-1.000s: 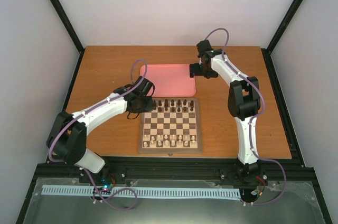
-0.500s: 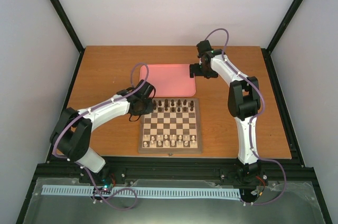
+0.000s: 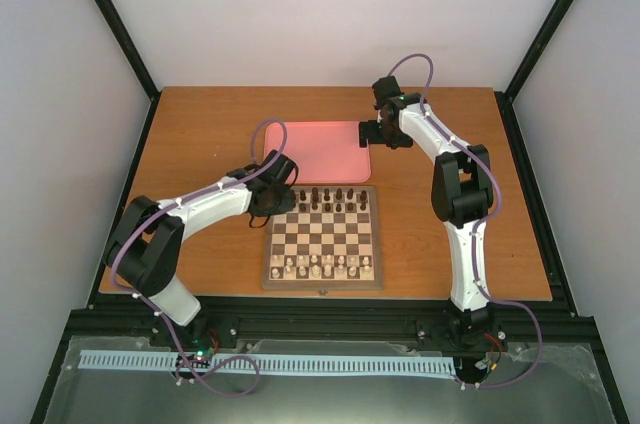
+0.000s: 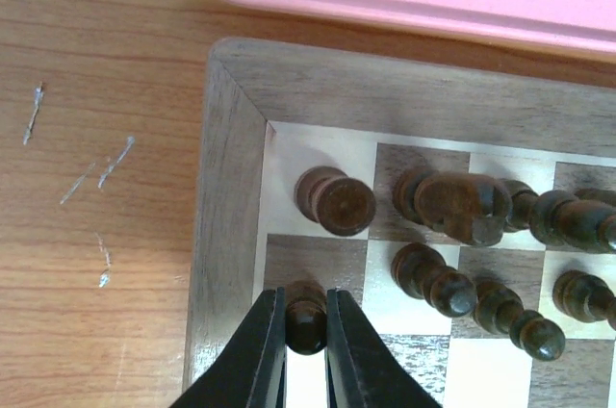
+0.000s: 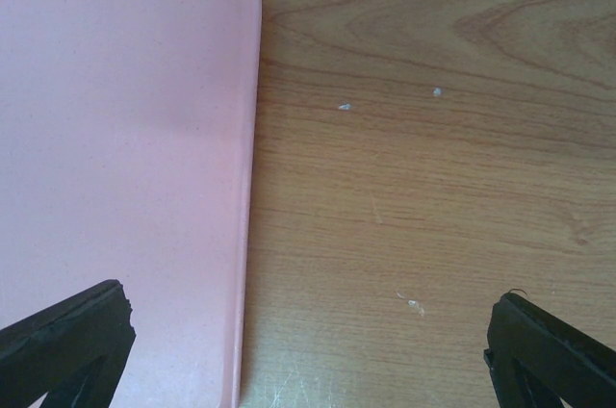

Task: Set up the chess pieces on the board
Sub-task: Place the chess piece on the chessboard.

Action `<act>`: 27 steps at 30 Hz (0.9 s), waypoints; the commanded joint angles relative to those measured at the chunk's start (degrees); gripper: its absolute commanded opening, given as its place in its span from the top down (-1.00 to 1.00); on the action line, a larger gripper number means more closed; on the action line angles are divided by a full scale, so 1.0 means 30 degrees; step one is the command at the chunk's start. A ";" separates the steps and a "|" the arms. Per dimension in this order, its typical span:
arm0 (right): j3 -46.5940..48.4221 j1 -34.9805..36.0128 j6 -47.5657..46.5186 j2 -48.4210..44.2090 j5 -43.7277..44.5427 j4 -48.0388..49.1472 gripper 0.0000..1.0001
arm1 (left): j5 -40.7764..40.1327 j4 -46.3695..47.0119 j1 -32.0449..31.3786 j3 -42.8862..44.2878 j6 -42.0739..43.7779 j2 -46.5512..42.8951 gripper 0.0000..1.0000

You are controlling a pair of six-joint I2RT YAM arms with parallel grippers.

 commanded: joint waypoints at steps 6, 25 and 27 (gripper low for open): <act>0.0247 -0.0148 -0.0155 -0.0091 0.0131 0.0053 -1.00 | -0.0365 0.0322 -0.0151 0.0904 -0.0004 0.0567 0.91; 0.0246 -0.0176 -0.0173 -0.0088 0.0100 -0.0006 -1.00 | -0.0770 -0.0439 -0.0151 0.0739 0.0396 0.0324 0.67; 0.0253 -0.0176 -0.0169 -0.0091 0.0100 -0.0006 -1.00 | -0.0806 -0.0463 -0.0151 0.0677 0.0439 0.0227 0.59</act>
